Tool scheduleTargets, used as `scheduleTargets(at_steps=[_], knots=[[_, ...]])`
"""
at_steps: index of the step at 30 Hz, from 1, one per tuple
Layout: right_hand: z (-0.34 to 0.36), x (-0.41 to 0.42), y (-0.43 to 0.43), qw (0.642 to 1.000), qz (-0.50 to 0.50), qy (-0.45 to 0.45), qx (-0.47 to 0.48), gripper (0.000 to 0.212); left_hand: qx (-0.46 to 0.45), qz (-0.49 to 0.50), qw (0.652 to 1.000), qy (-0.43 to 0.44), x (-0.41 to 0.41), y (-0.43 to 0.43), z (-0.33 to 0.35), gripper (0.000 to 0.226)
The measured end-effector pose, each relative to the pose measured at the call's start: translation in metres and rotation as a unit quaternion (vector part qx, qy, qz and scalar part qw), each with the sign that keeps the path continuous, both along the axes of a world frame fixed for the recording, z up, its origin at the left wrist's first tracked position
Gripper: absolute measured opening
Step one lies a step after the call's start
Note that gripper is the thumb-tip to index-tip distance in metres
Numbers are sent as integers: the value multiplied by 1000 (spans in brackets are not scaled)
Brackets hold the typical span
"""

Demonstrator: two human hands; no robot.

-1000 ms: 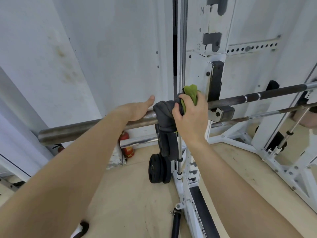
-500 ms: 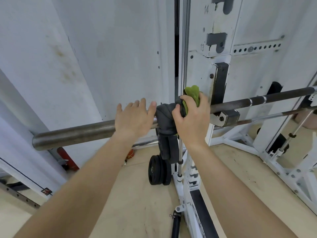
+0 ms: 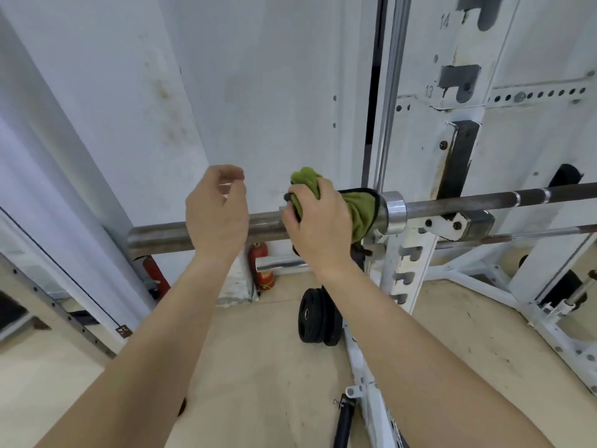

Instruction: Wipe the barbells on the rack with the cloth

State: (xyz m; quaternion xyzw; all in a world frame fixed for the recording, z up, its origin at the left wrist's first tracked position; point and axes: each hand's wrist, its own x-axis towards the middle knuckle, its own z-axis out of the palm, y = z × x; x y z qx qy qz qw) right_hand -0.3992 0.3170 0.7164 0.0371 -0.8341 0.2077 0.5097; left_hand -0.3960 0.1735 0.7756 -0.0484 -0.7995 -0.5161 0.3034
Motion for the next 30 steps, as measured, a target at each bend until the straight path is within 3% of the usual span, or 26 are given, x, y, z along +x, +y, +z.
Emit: scheduleTargets(at_steps=[2,5,8,10,13,16,18,21,22,24,27,30], knots=[[6,-10,-47,998,54,-22,14,17,24,13,1000,9,6,-15,-5,25],[10,-20,-107,986,103,-57,116,27,81,28,996,12,10,-34,-9,25],[15,-17,-94,980,113,-87,140,31,64,56,996,3,11,-54,-20,25],[14,-11,-59,985,89,-86,122,34,-63,82,995,4,9,-69,-32,25],[10,4,-5,994,27,-87,55,35,-298,76,951,3,2,-90,-56,33],[5,8,3,994,-34,-76,-68,32,-363,32,931,-16,-5,-105,-59,40],[2,6,-27,993,-35,-67,-90,31,-341,-4,937,-77,-11,-105,-42,41],[-2,-3,-89,996,71,-40,39,28,-253,-78,943,-202,-29,-103,-10,40],[-3,-6,-96,990,103,-45,89,28,-211,-99,951,-202,-33,-107,-3,45],[2,-8,-80,984,119,-63,118,31,-122,-80,984,-106,-28,-118,2,48],[-1,5,-26,998,23,-41,42,31,-108,-42,993,-17,13,-138,-16,35],[-7,18,-20,992,-77,-6,-99,27,-76,-26,996,-33,45,-156,-45,26]])
